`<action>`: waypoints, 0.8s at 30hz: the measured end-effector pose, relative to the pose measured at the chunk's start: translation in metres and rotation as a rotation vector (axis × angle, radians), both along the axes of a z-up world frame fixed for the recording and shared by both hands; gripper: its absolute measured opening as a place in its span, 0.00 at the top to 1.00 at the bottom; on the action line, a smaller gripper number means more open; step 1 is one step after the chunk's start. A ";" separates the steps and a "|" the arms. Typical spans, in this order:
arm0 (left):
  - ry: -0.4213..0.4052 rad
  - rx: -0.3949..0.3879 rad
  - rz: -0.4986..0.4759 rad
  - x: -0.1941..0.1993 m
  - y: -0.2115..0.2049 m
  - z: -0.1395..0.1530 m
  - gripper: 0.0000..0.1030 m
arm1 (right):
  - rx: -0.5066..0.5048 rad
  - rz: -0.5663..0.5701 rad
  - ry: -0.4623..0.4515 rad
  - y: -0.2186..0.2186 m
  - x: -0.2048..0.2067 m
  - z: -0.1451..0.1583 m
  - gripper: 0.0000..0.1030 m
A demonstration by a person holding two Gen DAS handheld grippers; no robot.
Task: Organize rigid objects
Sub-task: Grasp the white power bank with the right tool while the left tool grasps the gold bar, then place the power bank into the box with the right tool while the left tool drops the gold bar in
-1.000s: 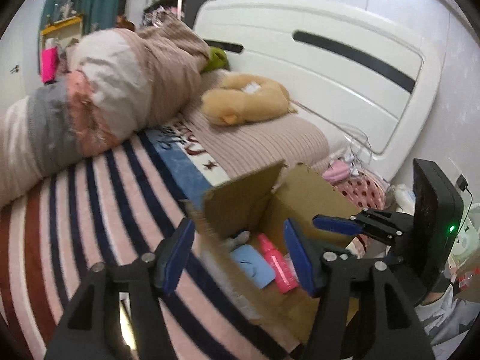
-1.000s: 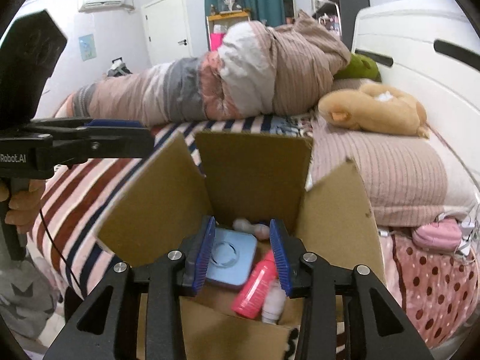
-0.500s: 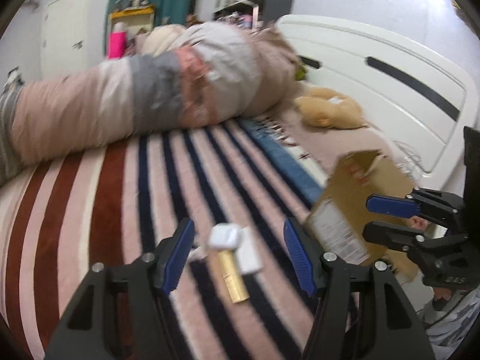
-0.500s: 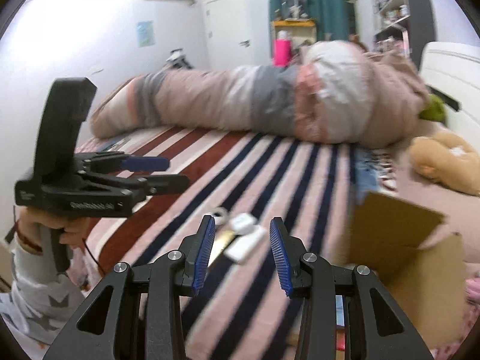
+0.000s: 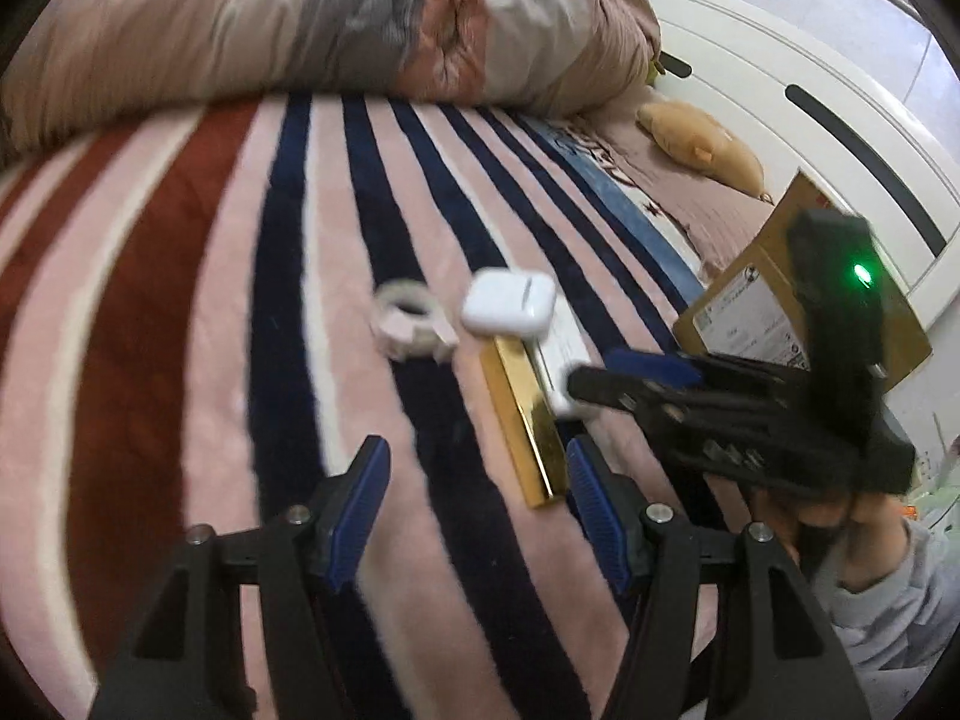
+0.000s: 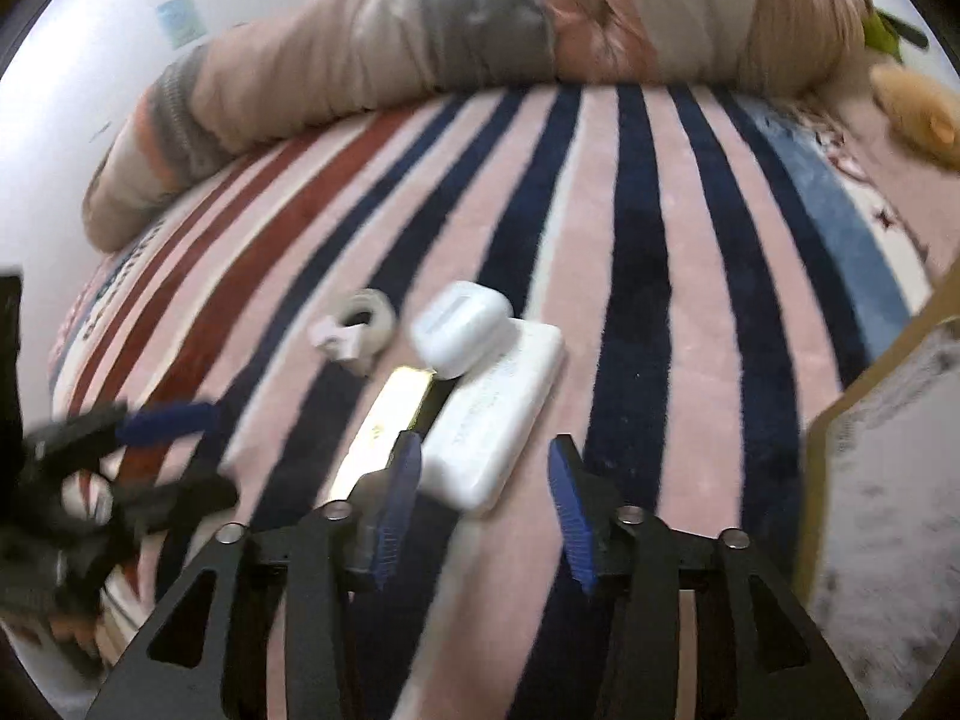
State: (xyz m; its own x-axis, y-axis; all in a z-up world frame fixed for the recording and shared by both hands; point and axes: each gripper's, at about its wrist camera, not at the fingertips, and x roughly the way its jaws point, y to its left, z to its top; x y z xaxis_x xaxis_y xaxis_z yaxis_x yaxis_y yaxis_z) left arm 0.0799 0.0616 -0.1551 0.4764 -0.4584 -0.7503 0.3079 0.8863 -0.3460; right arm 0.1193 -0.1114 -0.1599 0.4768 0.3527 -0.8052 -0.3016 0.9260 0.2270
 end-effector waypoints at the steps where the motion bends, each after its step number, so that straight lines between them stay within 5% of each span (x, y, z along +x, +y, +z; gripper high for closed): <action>1: 0.012 -0.018 -0.004 0.001 -0.001 -0.005 0.46 | 0.015 0.002 0.003 0.000 0.004 -0.003 0.57; 7: 0.034 -0.041 -0.036 0.005 -0.015 -0.021 0.52 | -0.056 0.025 -0.019 0.011 0.017 -0.008 0.63; 15: 0.016 -0.022 -0.060 0.013 -0.043 -0.023 0.57 | -0.104 0.025 0.023 -0.015 -0.017 0.003 0.67; 17: 0.003 0.033 -0.014 0.020 -0.052 -0.027 0.75 | -0.128 0.022 0.011 -0.017 -0.025 0.002 0.67; 24: -0.071 0.118 0.123 0.028 -0.060 -0.032 0.85 | -0.135 -0.021 -0.019 -0.014 -0.019 -0.004 0.66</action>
State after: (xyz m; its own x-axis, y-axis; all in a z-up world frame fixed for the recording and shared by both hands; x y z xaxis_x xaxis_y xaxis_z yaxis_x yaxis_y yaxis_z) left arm 0.1075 0.0018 -0.1869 0.5772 -0.3043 -0.7578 0.2144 0.9519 -0.2189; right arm 0.1000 -0.1253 -0.1635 0.4982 0.2311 -0.8357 -0.2844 0.9541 0.0943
